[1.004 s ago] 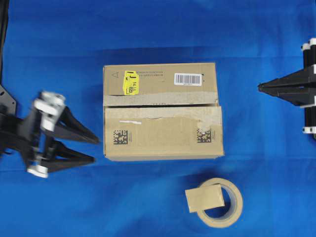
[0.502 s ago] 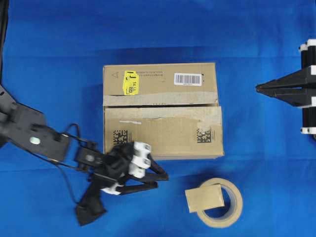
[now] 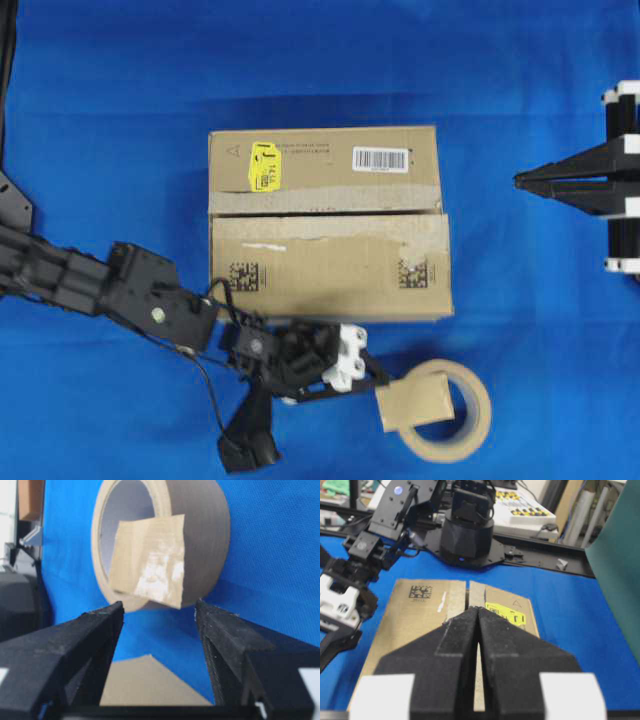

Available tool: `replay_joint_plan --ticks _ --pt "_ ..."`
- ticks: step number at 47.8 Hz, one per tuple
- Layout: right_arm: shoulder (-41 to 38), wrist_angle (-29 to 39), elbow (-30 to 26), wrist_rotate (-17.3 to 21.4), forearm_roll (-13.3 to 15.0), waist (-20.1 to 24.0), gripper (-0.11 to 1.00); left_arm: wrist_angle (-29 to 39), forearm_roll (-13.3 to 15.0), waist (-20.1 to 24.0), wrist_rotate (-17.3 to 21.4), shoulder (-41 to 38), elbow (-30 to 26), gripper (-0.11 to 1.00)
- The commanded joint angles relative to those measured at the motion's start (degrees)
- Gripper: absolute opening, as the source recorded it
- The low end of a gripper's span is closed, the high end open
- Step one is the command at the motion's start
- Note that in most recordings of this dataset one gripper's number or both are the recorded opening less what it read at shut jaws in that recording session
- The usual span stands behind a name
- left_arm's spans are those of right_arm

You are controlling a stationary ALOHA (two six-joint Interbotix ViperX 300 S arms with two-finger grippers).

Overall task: Apply tape along the seams of the closed cardboard box to seal it securely.
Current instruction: 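Grasp the loose tab of the brown tape roll with the left gripper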

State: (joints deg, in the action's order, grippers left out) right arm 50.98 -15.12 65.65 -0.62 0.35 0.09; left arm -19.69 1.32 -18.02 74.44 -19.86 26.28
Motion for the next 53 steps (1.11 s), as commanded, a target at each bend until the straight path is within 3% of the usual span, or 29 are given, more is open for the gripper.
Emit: replay_joint_plan --ticks 1,11,16,25,28,53 --pt "-0.26 -0.26 -1.32 0.00 0.35 0.00 0.01 -0.44 0.18 -0.18 0.79 -0.18 -2.55 0.56" --pt "-0.26 -0.26 -1.41 0.00 0.70 0.00 0.01 -0.44 0.18 -0.35 2.37 -1.05 -3.60 0.55" --pt "-0.26 -0.09 -1.32 0.00 0.79 0.00 0.01 -0.44 0.09 -0.62 2.72 -0.97 -3.34 0.49" --pt "-0.18 0.53 -1.32 0.00 0.79 0.00 0.01 0.18 0.18 -1.05 2.55 -0.97 -3.43 0.08" --pt "-0.26 0.62 -1.41 0.00 0.79 0.09 0.01 0.44 0.18 -0.97 2.55 -0.97 -3.52 0.00" --pt "-0.26 0.88 -1.41 0.70 0.70 0.09 0.01 4.48 0.53 0.35 1.32 7.56 -2.46 0.00"
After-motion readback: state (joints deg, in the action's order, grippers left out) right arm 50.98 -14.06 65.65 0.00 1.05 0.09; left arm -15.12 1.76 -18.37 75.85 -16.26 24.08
